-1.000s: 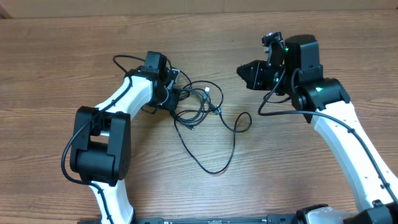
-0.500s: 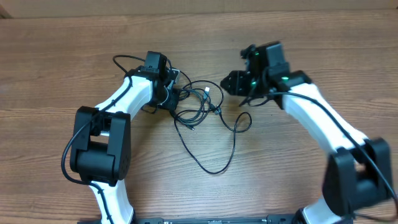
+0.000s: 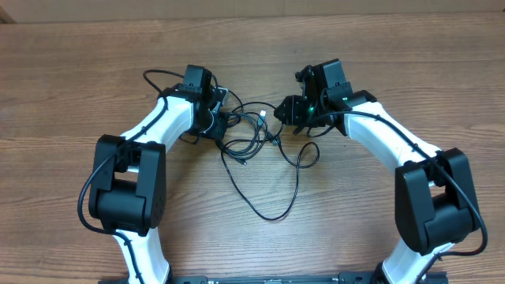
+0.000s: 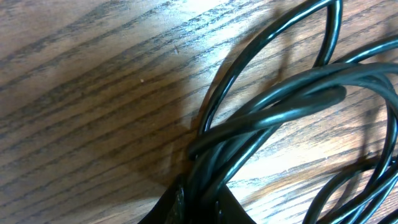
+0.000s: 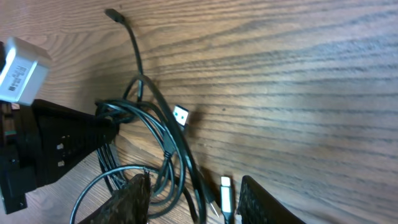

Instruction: Untangle cables

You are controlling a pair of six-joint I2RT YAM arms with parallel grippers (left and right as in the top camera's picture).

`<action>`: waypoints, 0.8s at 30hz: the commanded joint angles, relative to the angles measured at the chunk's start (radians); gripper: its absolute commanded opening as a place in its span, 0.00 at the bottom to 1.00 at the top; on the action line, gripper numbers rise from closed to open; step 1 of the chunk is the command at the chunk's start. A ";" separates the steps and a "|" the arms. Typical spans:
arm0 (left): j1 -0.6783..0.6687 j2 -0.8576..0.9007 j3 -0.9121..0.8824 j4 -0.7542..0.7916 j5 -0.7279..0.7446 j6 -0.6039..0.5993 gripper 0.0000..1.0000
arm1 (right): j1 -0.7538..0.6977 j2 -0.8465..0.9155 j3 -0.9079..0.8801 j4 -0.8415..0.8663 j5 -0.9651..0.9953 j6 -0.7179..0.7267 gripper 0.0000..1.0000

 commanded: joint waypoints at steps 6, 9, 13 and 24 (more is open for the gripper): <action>0.011 0.059 -0.050 -0.014 -0.080 -0.014 0.15 | 0.064 0.005 0.002 0.000 0.136 -0.002 0.49; 0.011 0.059 -0.050 -0.015 -0.080 -0.014 0.16 | 0.079 0.035 0.002 0.014 0.156 -0.002 0.49; 0.011 0.059 -0.050 -0.026 -0.080 -0.014 0.18 | 0.079 0.063 0.002 0.035 0.156 -0.002 0.28; 0.011 0.059 -0.050 -0.024 -0.129 -0.040 0.06 | -0.157 -0.235 0.045 -0.024 -0.290 -0.001 0.04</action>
